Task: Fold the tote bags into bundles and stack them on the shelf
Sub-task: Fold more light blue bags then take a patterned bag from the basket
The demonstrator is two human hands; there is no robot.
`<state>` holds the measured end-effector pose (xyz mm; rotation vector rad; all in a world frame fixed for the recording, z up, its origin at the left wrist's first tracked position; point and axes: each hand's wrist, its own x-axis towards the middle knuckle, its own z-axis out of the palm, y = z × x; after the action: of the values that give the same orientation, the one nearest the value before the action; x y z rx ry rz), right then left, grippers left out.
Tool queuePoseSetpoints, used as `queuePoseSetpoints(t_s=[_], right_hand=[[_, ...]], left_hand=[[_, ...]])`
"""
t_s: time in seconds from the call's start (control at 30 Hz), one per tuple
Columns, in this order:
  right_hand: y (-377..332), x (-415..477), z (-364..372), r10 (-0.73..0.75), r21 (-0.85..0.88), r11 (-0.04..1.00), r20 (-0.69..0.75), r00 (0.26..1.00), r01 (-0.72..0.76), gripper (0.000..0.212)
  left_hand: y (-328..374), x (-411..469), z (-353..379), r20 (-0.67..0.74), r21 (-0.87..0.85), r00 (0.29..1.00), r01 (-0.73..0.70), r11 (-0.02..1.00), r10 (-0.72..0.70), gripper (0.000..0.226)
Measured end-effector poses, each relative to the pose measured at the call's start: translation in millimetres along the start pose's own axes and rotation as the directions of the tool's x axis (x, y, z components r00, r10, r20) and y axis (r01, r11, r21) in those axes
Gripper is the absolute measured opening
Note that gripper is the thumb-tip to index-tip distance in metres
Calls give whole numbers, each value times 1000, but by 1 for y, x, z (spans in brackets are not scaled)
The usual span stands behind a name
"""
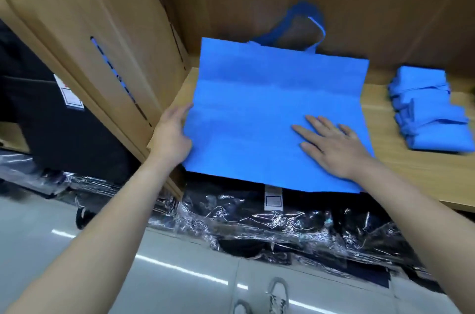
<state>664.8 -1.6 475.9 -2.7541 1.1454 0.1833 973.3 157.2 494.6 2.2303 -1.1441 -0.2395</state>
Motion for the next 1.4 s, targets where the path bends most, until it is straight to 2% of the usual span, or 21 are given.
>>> queuePoseSetpoints(t_s=[0.03, 0.07, 0.13, 0.2, 0.27, 0.33, 0.37, 0.43, 0.47, 0.5, 0.57, 0.63, 0.7, 0.77, 0.83, 0.93, 1.07, 1.17, 1.27, 1.33, 1.4], right_hand=[[7, 6, -1, -8, -5, 1000, 2, 1000, 8, 63], [11, 12, -3, -19, -9, 1000, -1, 1000, 19, 64], [16, 20, -4, -45, -10, 999, -6, 999, 45, 59], [17, 24, -5, -67, -3, 998, -14, 998, 67, 55], [20, 28, -4, -80, -7, 997, -42, 996, 80, 58], [23, 32, -2, -85, 50, 995, -75, 994, 88, 54], [24, 33, -3, -84, 164, 981, -99, 992, 99, 47], [26, 26, -14, -57, 510, 853, -120, 991, 111, 33], [27, 19, -22, -48, 643, 760, -89, 995, 94, 31], [29, 10, -32, -69, 695, 714, -49, 996, 84, 38], [34, -10, -46, -198, 670, 737, 97, 976, 83, 67], [37, -27, -48, -300, 601, 795, 262, 918, 88, 90], [38, -38, -40, -287, 551, 830, 288, 914, 87, 94], [32, -41, -24, -171, 560, 825, 122, 978, 75, 71], [26, -44, -12, 21, 678, 735, -38, 999, 10, 35], [18, -52, -4, 213, 775, 628, -83, 973, -72, 12], [1, -56, 1, 475, 845, 510, -121, 871, -161, 39], [-11, -51, 3, 608, 823, 522, -176, 775, -223, 22], [-18, -47, 6, 665, 682, 642, -268, 697, -349, 40], [-22, -43, 3, 649, 557, 721, -335, 683, -412, 35], [-25, -38, 0, 633, 483, 753, -350, 690, -446, 25]], left_hand=[[-1, -2, -3, 42, 108, 995, -100, 989, 96, 67], [0, -5, -5, 127, 135, 975, -201, 970, 185, 60], [-1, -13, -6, 389, 74, 881, -319, 945, 268, 53], [-7, -20, -6, 581, 114, 773, -386, 915, 254, 80], [-14, -21, -5, 618, 235, 742, -488, 840, 258, 101], [-17, -20, -8, 576, 220, 756, -510, 832, 311, 89], [-18, -19, -10, 537, 152, 775, -478, 865, 334, 75], [-20, -15, -14, 443, 41, 832, -391, 920, 334, 47], [-21, -14, -16, 387, 33, 863, -365, 931, 325, 38], [-23, -13, -18, 320, 48, 898, -335, 941, 303, 31], [-28, -10, -20, 191, 114, 951, -266, 957, 242, 23], [-30, -6, -21, 120, 178, 962, -265, 948, 246, 18], [-31, -1, -20, 120, 163, 964, -253, 954, 235, 15], [-34, 1, -21, 168, 83, 967, -208, 974, 192, 12], [-39, 1, -24, 233, 1, 951, -209, 978, 203, 16], [-44, -1, -31, 223, -52, 945, -235, 971, 240, 26], [-43, 2, -26, 152, -38, 978, -139, 990, 143, 2], [-39, 2, -16, 87, 48, 990, -116, 992, 112, 39], [-31, 6, -13, 54, 78, 998, 17, 997, -21, 58], [-23, 9, -16, 58, 194, 998, 13, 981, -24, 59], [-16, 10, -18, 80, 339, 996, -55, 939, 30, 54]])
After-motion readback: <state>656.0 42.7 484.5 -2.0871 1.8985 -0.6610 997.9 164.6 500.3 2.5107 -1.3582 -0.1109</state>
